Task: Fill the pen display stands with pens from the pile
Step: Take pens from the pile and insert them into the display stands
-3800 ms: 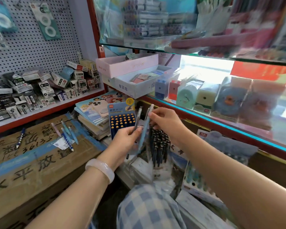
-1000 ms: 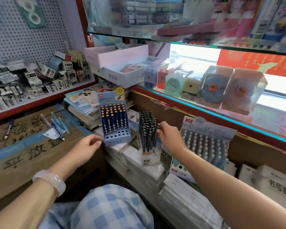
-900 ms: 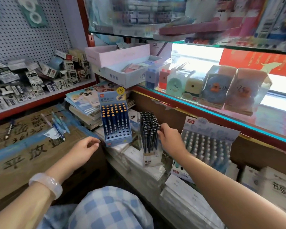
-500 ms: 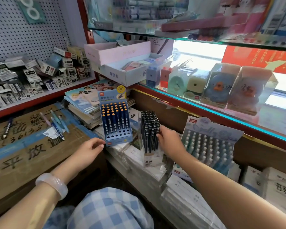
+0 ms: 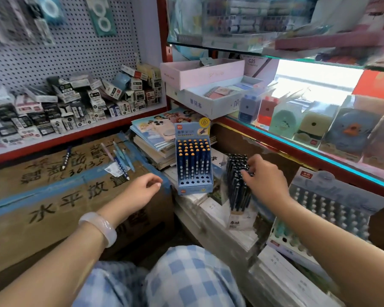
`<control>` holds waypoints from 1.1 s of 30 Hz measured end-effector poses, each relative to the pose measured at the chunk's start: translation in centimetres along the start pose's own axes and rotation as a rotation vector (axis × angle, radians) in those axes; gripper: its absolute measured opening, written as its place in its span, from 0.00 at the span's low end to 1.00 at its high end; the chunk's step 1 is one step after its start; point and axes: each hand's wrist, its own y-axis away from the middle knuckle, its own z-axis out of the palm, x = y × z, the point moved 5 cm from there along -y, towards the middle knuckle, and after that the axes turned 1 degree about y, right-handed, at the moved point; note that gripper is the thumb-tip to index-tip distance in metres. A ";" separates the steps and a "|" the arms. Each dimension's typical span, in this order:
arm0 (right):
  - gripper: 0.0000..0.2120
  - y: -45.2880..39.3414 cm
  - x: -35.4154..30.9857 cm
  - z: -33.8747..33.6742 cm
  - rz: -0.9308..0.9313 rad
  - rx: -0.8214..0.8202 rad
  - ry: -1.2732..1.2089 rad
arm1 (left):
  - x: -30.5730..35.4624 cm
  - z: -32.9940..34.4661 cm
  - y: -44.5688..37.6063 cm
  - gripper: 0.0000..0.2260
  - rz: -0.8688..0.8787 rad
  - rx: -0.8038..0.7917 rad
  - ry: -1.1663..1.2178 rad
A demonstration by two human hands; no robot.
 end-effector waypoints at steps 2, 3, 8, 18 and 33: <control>0.12 -0.7 -3.6 0.5 -0.101 -0.024 -0.023 | -1.2 -1.4 -0.1 0.09 -0.027 0.005 -0.010; 0.12 -1.0 -5.5 1.3 -0.155 -0.057 -0.024 | -1.9 -2.1 -0.1 0.09 -0.040 0.003 -0.016; 0.15 -2.2 -13.6 8.0 -0.303 -0.239 -0.025 | -6.2 -6.3 0.5 0.11 -0.123 0.060 0.000; 0.20 -6.1 -21.2 19.3 -0.270 -0.481 -0.028 | -18.2 -14.1 -1.0 0.10 -0.378 0.341 0.096; 0.37 -14.1 -28.8 31.8 -0.298 -0.422 0.214 | -25.6 -20.3 -17.6 0.08 -0.516 0.471 -0.602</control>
